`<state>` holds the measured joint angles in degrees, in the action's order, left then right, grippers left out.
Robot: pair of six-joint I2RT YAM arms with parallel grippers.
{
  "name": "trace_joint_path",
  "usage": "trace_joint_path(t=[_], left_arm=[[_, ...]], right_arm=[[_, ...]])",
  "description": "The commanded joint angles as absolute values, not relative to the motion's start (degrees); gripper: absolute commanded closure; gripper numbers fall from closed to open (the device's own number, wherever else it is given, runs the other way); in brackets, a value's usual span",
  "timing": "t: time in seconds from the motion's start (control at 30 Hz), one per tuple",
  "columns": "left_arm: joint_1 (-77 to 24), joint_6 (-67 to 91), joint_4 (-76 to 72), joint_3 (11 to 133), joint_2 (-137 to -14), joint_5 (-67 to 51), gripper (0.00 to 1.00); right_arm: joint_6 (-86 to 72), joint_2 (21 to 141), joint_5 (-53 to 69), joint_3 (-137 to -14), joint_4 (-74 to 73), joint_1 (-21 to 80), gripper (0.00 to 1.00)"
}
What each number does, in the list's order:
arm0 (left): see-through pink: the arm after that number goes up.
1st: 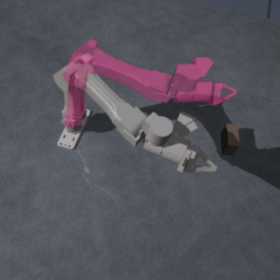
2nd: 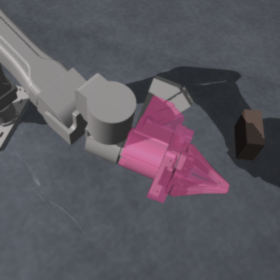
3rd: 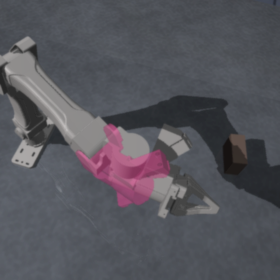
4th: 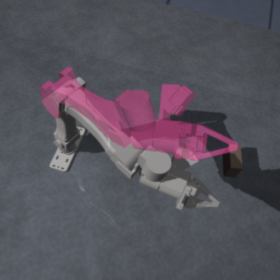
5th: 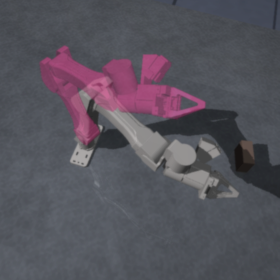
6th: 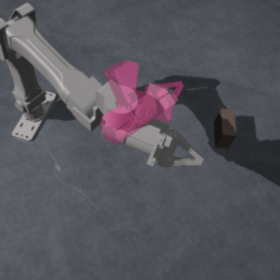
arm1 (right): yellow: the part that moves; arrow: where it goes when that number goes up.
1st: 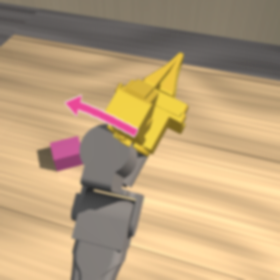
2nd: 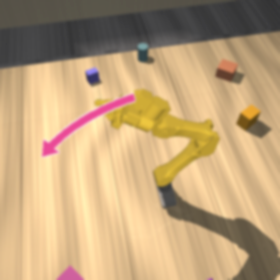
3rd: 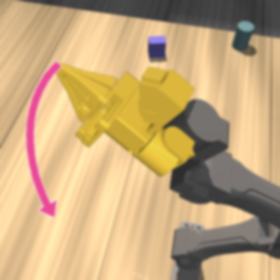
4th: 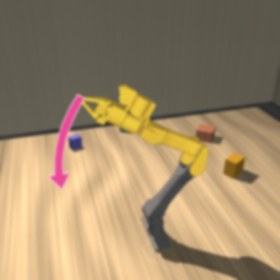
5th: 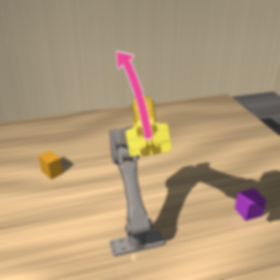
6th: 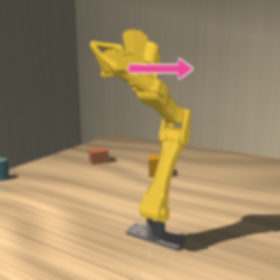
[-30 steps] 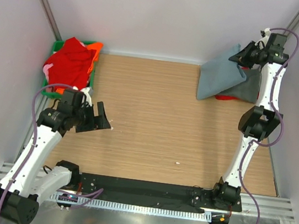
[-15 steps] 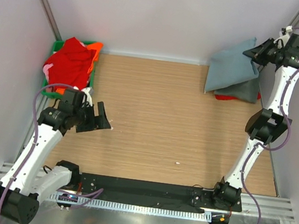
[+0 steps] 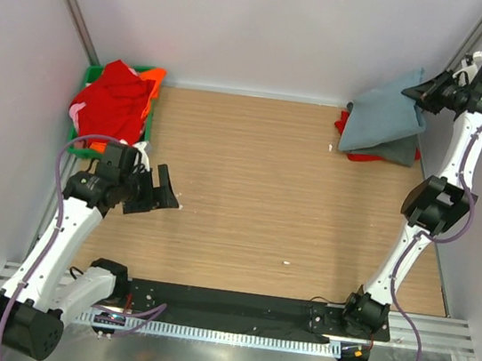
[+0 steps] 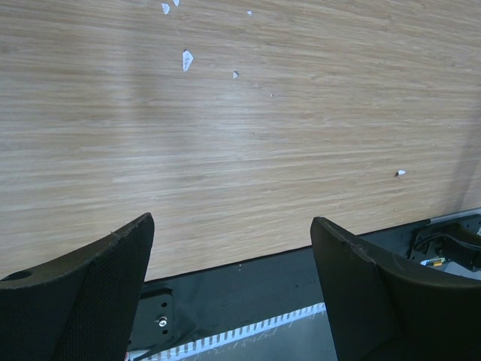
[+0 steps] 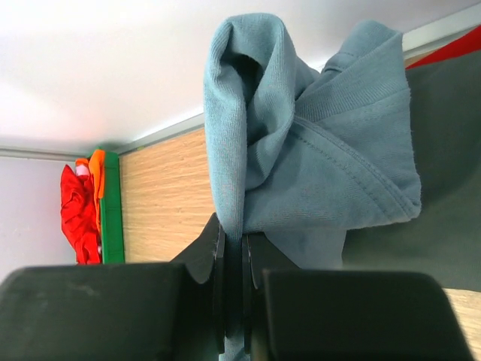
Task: Fold and stack the t-shirts
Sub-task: Neatly place the folded tshirt to the corner
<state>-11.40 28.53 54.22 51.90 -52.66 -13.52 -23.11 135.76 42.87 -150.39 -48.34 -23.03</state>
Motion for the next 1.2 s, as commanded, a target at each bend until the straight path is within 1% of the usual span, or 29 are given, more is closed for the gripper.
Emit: trace_joint_path(t=[0.0, 0.2, 0.23, 0.27, 0.3, 0.33, 0.37, 0.4, 0.43, 0.5, 0.53, 0.63, 0.67, 0.77, 0.93, 1.0, 1.1, 1.13, 1.17], left_arm=[[-11.34, 29.0, 52.73, 51.86, -52.82, -13.97, 0.15], [-11.34, 29.0, 52.73, 51.86, -52.82, -13.97, 0.15], [-11.42, 29.0, 52.73, 51.77, -52.91, -13.97, 0.15], [-11.43, 29.0, 52.82, 51.85, -53.0, -14.06, 0.15], [-11.43, 29.0, 52.82, 51.77, -53.09, -14.15, 0.15], [-11.43, 29.0, 52.82, 51.77, -53.09, -14.06, 0.15], [-11.34, 29.0, 52.82, 51.85, -53.0, -14.24, 0.15], [-11.42, 29.0, 52.82, 51.77, -53.0, -14.15, 0.15], [-11.43, 28.92, 52.65, 51.77, -53.0, -14.15, 0.15], [-11.34, 28.92, 52.73, 51.77, -53.0, -14.33, 0.15], [-11.42, 28.92, 52.73, 51.85, -52.91, -14.33, 0.15], [-11.42, 28.83, 52.82, 51.77, -52.56, -14.59, 0.15], [-11.34, 28.83, 52.74, 51.77, -52.3, -14.5, 0.15], [-11.43, 28.83, 52.56, 51.77, -51.42, -14.5, 0.15], [-11.43, 28.92, 52.65, 51.86, -50.89, -14.15, 0.15], [-11.42, 28.92, 52.65, 51.86, -50.71, -14.06, 0.15], [-11.43, 29.0, 52.73, 51.86, -49.49, -13.97, 0.15], [-11.43, 29.09, 52.56, 51.94, -49.22, -13.89, 0.15], [-11.34, 29.09, 52.47, 51.86, -49.04, -13.8, 0.15]], right_arm=[[-24.25, 136.58, 44.91, -151.35, -45.88, -23.64, 0.99], [-25.57, 138.25, 44.47, -151.79, -44.39, -25.48, 0.95], [-25.84, 139.04, 44.04, -151.87, -44.3, -26.18, 0.92], [-25.75, 139.3, 43.34, -151.87, -44.56, -26.8, 0.86], [-25.58, 139.74, 42.72, -151.79, -44.82, -27.33, 0.76], [-25.4, 140.44, 39.5, -151.96, -45.35, -28.81, 0.51], [-25.4, 140.71, 37.72, -152.05, -46.74, -29.61, 0.42], [-25.31, 140.89, 36.23, -152.14, -47.45, -30.32, 0.35], [-25.14, 140.8, 31.25, -152.4, -48.24, -31.11, 0.28], [-24.0, 139.66, 26.57, -152.32, -51.14, -32.6, 0.24], [-23.56, 138.01, 20.37, -152.4, -53.41, -32.78, 0.21], [-22.94, 134.14, 12.15, -150.04, -55.54, -33.05, 0.19], [-23.11, 131.42, 5.86, -148.99, -56.16, -32.96, 0.18], [-23.47, 125.8, -2.25, -145.31, -56.96, -32.7, 0.18], [-22.07, 121.2, -9.65, -142.29, -58.7, -29.01, 0.16], [-21.45, 120.24, -12.91, -141.16, -58.97, -26.99, 0.14], [-22.75, 120.41, -4.87, -137.04, -54.68, -24.53, 0.12], [-23.63, 122.5, 1.78, -137.46, -54.23, -23.04, 0.12], [-23.64, 124.0, 2.89, -140.33, -54.49, -22.07, 0.12]])
